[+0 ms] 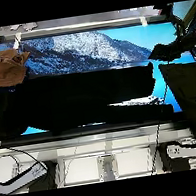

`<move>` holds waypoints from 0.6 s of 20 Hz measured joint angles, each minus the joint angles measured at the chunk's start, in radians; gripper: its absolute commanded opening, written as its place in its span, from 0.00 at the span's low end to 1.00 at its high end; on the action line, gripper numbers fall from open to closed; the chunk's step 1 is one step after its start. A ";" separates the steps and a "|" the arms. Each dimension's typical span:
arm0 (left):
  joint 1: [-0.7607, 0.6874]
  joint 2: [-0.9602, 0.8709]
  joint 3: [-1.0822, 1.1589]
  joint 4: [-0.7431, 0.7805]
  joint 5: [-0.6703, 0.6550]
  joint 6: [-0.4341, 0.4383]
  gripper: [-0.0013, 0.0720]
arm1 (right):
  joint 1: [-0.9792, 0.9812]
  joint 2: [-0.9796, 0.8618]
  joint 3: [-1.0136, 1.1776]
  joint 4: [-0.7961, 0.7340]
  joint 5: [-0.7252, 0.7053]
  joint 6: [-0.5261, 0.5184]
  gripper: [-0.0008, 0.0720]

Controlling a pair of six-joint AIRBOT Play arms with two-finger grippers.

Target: Fold the clothes and pants, and hang the long-sleeved shirts on hangers.

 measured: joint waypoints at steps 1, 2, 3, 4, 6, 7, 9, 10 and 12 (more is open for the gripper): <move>-0.001 0.004 0.000 0.004 -0.003 -0.003 0.41 | 0.002 0.000 0.000 0.000 0.002 -0.003 0.64; -0.001 0.008 0.000 0.006 -0.005 -0.003 0.41 | 0.003 0.000 0.000 0.000 0.006 -0.005 0.64; -0.002 0.010 0.000 0.011 -0.006 -0.007 0.41 | 0.004 0.000 0.000 0.000 0.007 -0.006 0.64; -0.002 0.011 0.000 0.011 -0.007 -0.007 0.41 | 0.005 0.000 0.000 0.000 0.010 -0.006 0.64; -0.002 0.014 0.000 0.013 -0.010 -0.008 0.41 | 0.006 0.000 0.000 0.000 0.014 -0.008 0.64; -0.002 0.014 0.000 0.014 -0.010 -0.010 0.41 | 0.006 0.000 0.000 0.001 0.016 -0.008 0.64; -0.002 0.015 0.000 0.015 -0.010 -0.010 0.41 | 0.006 0.000 0.000 0.001 0.018 -0.009 0.64; -0.002 0.016 0.000 0.015 -0.011 -0.010 0.41 | 0.006 0.000 0.000 0.001 0.018 -0.010 0.64; -0.002 0.016 0.000 0.015 -0.011 -0.010 0.41 | 0.006 0.000 0.000 0.001 0.018 -0.010 0.64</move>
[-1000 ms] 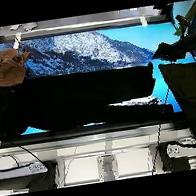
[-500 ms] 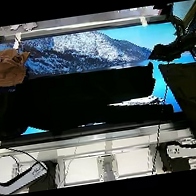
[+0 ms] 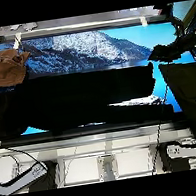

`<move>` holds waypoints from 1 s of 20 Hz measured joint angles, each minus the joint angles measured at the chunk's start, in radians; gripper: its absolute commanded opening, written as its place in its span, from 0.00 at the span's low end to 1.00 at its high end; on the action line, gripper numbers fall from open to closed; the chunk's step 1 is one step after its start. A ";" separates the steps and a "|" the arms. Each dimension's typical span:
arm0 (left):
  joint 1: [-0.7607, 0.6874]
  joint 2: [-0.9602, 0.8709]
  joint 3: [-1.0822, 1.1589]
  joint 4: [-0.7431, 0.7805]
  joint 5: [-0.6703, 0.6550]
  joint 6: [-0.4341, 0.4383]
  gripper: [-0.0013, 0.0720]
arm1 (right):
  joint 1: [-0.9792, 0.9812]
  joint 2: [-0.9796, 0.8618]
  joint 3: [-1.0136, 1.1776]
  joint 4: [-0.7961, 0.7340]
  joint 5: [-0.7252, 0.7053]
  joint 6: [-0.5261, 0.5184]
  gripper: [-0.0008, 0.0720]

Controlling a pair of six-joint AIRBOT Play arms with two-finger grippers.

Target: Fold the clothes and pants, and hang the long-sleeved shirts on hangers.

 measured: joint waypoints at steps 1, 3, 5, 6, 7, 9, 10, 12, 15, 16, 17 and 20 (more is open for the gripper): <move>0.000 0.000 0.000 0.000 0.000 0.000 0.41 | 0.000 0.000 0.000 0.000 0.000 0.000 0.64; 0.000 0.000 0.000 0.000 0.000 0.000 0.41 | 0.000 0.000 0.000 0.000 0.000 0.000 0.64; 0.000 0.000 0.000 0.001 0.000 0.000 0.41 | 0.000 0.000 0.000 0.000 -0.002 0.000 0.64; 0.000 0.000 0.000 0.001 0.000 0.000 0.41 | 0.000 0.000 0.000 0.000 -0.002 0.000 0.64; 0.000 0.000 0.000 0.001 0.000 0.000 0.41 | 0.000 0.000 0.000 0.000 -0.003 0.000 0.64; 0.000 0.000 0.000 0.003 0.002 0.001 0.41 | 0.000 0.000 0.000 0.000 -0.003 0.000 0.64; 0.000 -0.003 0.000 0.003 0.010 0.011 0.41 | 0.000 0.000 0.000 0.000 -0.003 0.000 0.64; 0.000 -0.014 -0.001 0.004 0.021 0.019 0.41 | 0.000 0.000 0.000 0.000 -0.003 0.000 0.64; 0.000 -0.039 -0.002 0.003 0.023 0.027 0.41 | 0.000 0.000 0.000 0.001 0.000 0.010 0.64; 0.000 -0.047 -0.002 0.003 0.020 0.029 0.41 | 0.001 0.000 0.000 0.001 0.002 0.020 0.64; 0.000 -0.057 -0.003 0.007 0.011 0.030 0.41 | 0.003 0.000 0.000 0.001 0.008 0.029 0.64; 0.005 -0.089 -0.032 0.058 -0.068 0.038 0.29 | 0.016 0.000 -0.010 -0.010 0.053 0.038 0.64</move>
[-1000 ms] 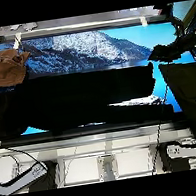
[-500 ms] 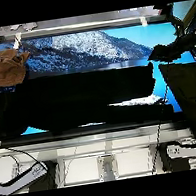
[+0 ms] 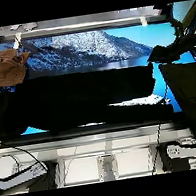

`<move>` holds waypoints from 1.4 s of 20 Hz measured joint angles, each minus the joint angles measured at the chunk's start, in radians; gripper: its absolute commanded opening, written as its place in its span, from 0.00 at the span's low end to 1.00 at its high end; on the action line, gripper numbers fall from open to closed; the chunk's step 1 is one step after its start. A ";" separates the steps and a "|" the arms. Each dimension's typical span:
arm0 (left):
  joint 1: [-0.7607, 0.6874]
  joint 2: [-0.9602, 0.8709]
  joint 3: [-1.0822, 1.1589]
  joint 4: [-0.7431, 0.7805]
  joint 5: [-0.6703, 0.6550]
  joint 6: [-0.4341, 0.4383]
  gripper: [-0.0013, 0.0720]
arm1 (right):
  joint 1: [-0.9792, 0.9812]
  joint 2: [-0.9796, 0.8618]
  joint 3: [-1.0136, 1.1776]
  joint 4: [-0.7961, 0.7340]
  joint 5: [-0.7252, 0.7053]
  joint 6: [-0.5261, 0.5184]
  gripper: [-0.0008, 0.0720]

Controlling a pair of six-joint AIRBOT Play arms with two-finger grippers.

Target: Fold the clothes and pants, and hang the long-sleeved shirts on hangers.

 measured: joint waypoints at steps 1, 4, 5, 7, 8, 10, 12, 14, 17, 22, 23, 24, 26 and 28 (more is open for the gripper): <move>0.014 -0.002 -0.036 0.021 -0.033 0.008 0.29 | 0.005 0.001 -0.011 -0.008 0.022 -0.002 0.64; 0.131 0.046 -0.226 0.027 -0.060 0.027 0.30 | 0.014 0.010 -0.078 -0.024 0.090 -0.026 0.64; 0.198 0.076 -0.313 0.008 -0.051 0.036 0.30 | 0.016 0.016 -0.108 -0.026 0.101 -0.034 0.64; 0.349 0.133 -0.484 -0.048 -0.007 0.053 0.33 | 0.018 0.039 -0.180 -0.026 0.103 -0.047 0.64; 0.424 0.153 -0.560 -0.082 0.023 0.060 0.50 | 0.018 0.055 -0.219 -0.019 0.098 -0.057 0.64; 0.565 0.171 -0.684 -0.154 0.077 0.067 0.69 | 0.019 0.093 -0.288 -0.014 0.083 -0.079 0.64; 0.670 0.158 -0.758 -0.233 0.120 0.074 0.69 | 0.019 0.136 -0.340 -0.018 0.074 -0.096 0.64; 0.729 0.126 -0.797 -0.299 0.141 0.082 0.69 | 0.019 0.177 -0.369 -0.031 0.065 -0.106 0.64; 0.762 0.060 -0.825 -0.365 0.169 0.088 0.68 | 0.019 0.228 -0.389 -0.038 0.052 -0.112 0.64; 0.737 -0.043 -0.838 -0.462 0.213 0.138 0.57 | 0.019 0.275 -0.399 -0.041 0.045 -0.101 0.64; 0.721 -0.062 -0.838 -0.470 0.222 0.147 0.57 | 0.019 0.279 -0.400 -0.042 0.045 -0.096 0.64; 0.705 -0.077 -0.839 -0.481 0.223 0.155 0.57 | 0.019 0.282 -0.401 -0.042 0.046 -0.092 0.64; 0.673 -0.104 -0.839 -0.491 0.227 0.164 0.57 | 0.019 0.286 -0.401 -0.042 0.049 -0.085 0.64; 0.658 -0.119 -0.832 -0.496 0.227 0.167 0.57 | 0.019 0.287 -0.401 -0.043 0.065 -0.080 0.64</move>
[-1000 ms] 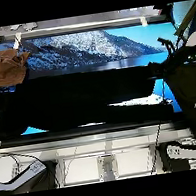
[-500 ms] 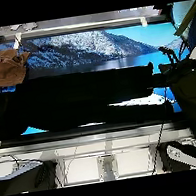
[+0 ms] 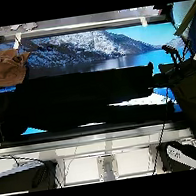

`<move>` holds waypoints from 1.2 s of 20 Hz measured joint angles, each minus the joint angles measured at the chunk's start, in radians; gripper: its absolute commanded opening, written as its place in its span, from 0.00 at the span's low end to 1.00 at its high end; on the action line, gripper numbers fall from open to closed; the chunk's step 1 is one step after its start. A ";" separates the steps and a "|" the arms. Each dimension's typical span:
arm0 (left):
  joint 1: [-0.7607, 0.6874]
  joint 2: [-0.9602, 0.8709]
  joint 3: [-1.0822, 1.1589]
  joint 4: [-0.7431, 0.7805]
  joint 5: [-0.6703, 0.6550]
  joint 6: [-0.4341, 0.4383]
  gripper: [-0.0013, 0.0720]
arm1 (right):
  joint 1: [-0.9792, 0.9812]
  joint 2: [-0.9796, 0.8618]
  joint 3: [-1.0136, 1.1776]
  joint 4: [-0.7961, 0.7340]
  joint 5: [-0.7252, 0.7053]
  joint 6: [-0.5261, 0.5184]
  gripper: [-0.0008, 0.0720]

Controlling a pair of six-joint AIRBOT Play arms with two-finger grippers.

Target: Fold the clothes and pants, and hang the long-sleeved shirts on hangers.

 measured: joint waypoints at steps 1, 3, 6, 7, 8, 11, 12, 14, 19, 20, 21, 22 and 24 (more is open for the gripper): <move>0.000 -0.005 0.014 0.000 -0.008 0.003 0.54 | 0.000 0.000 0.000 -0.001 0.007 0.001 0.64; 0.017 -0.010 0.063 0.011 -0.050 0.005 0.49 | 0.000 0.001 0.000 -0.006 0.023 0.003 0.64; 0.058 -0.014 0.143 0.108 -0.128 -0.010 0.49 | 0.000 0.001 0.000 -0.023 0.031 0.005 0.64; 0.070 -0.016 0.158 0.145 -0.146 -0.021 0.49 | 0.000 0.001 0.000 -0.025 0.028 0.005 0.64; 0.080 -0.019 0.170 0.182 -0.160 -0.035 0.49 | 0.000 0.001 0.000 -0.027 0.023 0.005 0.64; 0.094 -0.030 0.188 0.235 -0.179 -0.060 0.49 | 0.000 0.001 0.000 -0.032 0.010 0.005 0.64; 0.095 -0.034 0.192 0.225 -0.177 -0.061 0.49 | 0.000 0.001 0.000 -0.032 0.008 0.005 0.64; 0.089 -0.039 0.195 0.202 -0.162 -0.061 0.49 | 0.000 0.001 0.000 -0.033 0.002 0.006 0.64; 0.010 -0.045 0.199 0.186 -0.113 -0.061 0.49 | 0.000 0.001 0.000 -0.031 -0.026 0.007 0.64; -0.010 -0.045 0.199 0.200 -0.108 -0.061 0.49 | 0.000 0.001 0.000 -0.030 -0.027 0.007 0.64; -0.026 -0.046 0.199 0.221 -0.107 -0.061 0.49 | 0.000 0.001 0.000 -0.028 -0.025 0.007 0.64; -0.035 -0.046 0.201 0.243 -0.101 -0.061 0.49 | 0.000 0.001 0.000 -0.029 -0.018 0.007 0.64; -0.034 -0.046 0.207 0.273 -0.099 -0.061 0.49 | 0.000 0.001 0.000 -0.040 0.009 0.007 0.64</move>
